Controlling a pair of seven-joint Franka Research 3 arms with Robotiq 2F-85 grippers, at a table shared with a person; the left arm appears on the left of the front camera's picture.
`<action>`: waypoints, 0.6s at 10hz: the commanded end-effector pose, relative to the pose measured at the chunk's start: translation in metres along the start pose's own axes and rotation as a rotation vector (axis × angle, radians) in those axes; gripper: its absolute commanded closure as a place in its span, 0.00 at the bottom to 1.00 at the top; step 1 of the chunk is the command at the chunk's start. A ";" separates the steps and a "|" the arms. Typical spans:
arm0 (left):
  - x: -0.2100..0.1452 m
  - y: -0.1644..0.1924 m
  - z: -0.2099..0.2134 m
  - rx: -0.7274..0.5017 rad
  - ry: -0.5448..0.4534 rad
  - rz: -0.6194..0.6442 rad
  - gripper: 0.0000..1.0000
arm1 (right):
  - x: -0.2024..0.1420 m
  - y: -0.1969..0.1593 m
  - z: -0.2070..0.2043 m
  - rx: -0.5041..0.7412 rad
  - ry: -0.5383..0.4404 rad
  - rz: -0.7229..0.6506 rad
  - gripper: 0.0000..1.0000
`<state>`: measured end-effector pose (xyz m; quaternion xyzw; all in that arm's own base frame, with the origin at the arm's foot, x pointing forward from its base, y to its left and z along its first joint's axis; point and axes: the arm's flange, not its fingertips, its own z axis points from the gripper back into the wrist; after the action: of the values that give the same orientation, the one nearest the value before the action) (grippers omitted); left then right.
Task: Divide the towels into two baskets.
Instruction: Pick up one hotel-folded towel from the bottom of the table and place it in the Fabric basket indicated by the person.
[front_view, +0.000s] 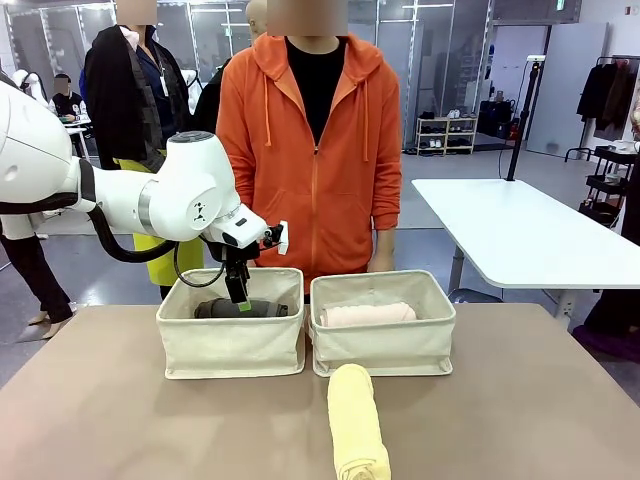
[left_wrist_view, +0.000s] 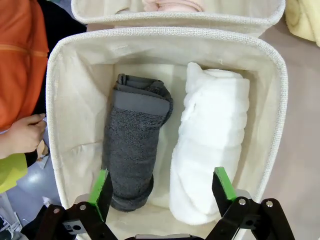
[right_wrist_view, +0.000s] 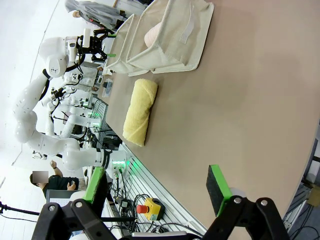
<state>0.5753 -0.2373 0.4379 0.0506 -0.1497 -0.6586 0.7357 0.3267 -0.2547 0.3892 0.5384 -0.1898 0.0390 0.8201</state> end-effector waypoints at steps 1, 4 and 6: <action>-0.003 0.001 0.000 0.000 0.003 0.003 0.00 | 0.000 0.002 0.001 -0.001 0.011 0.012 0.00; 0.000 0.000 0.000 0.000 0.000 0.000 0.00 | 0.000 0.002 0.001 -0.001 0.011 0.012 0.00; -0.011 -0.008 0.049 -0.048 -0.013 0.092 0.00 | 0.000 0.002 0.001 -0.001 0.011 0.012 0.00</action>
<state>0.5687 -0.2353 0.4555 0.0403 -0.1488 -0.6487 0.7453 0.3267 -0.2547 0.3893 0.5383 -0.1899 0.0389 0.8201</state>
